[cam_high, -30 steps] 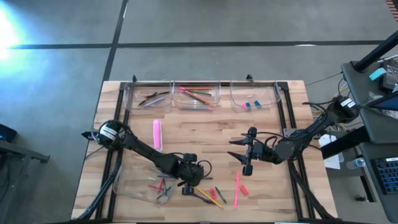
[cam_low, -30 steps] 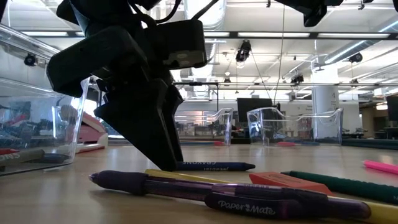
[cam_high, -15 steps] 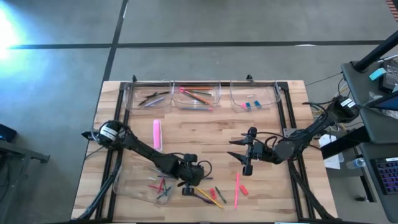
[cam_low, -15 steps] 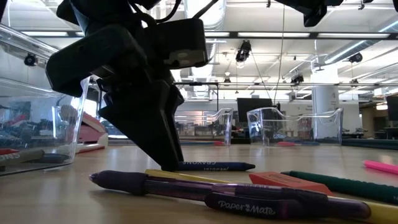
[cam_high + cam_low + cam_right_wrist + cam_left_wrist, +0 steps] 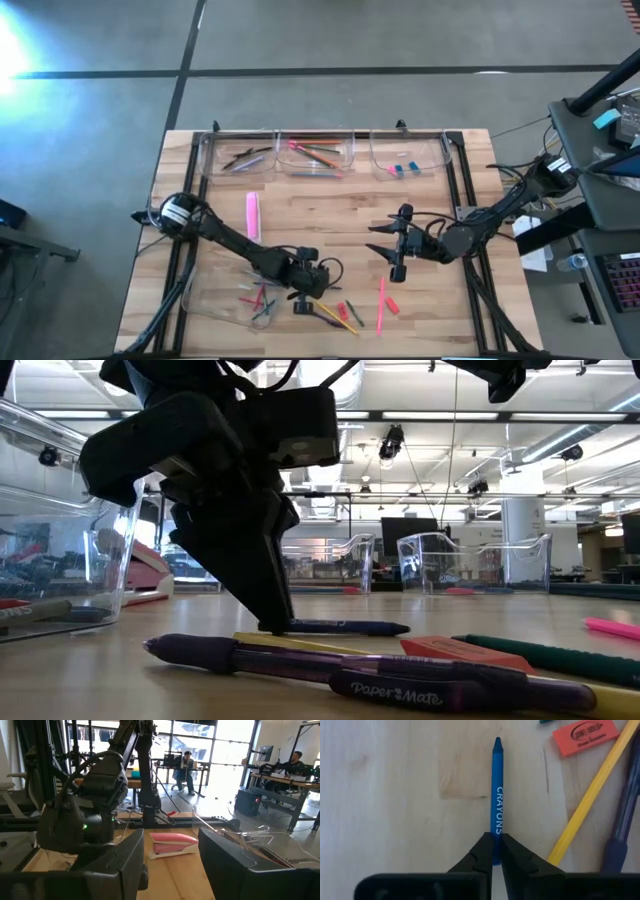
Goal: Sort crayons/erasers/pens/pencils in bins
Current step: Put the blue crayon into the bottom left transparent bin
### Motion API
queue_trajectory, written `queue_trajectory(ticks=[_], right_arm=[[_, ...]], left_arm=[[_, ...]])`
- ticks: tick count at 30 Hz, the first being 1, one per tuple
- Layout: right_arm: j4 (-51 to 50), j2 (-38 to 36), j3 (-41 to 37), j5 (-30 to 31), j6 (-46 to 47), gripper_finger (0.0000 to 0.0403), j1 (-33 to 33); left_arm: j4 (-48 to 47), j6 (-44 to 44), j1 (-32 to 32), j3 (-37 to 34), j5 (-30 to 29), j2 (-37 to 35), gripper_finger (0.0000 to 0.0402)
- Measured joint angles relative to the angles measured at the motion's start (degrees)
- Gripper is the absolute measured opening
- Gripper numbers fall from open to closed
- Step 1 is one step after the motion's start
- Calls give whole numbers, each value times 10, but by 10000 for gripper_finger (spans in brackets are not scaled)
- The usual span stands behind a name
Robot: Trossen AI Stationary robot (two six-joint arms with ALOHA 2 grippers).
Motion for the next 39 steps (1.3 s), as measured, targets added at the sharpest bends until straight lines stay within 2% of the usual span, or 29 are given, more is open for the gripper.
queue_trajectory(ticks=[14, 23, 35, 39], right_arm=[[-3, 0, 0, 0, 0, 178, 0], [-4, 0, 0, 0, 0, 178, 0], [-8, 0, 1, 0, 4, 178, 0], [-8, 0, 1, 0, 4, 178, 0]], left_arm=[[-51, 10, 1, 0, -5, -80, 7], [-74, 14, -1, -4, -9, -176, 7], [-238, -8, -33, -9, -5, -323, 6], [-303, -64, -59, -10, -3, -345, 6]])
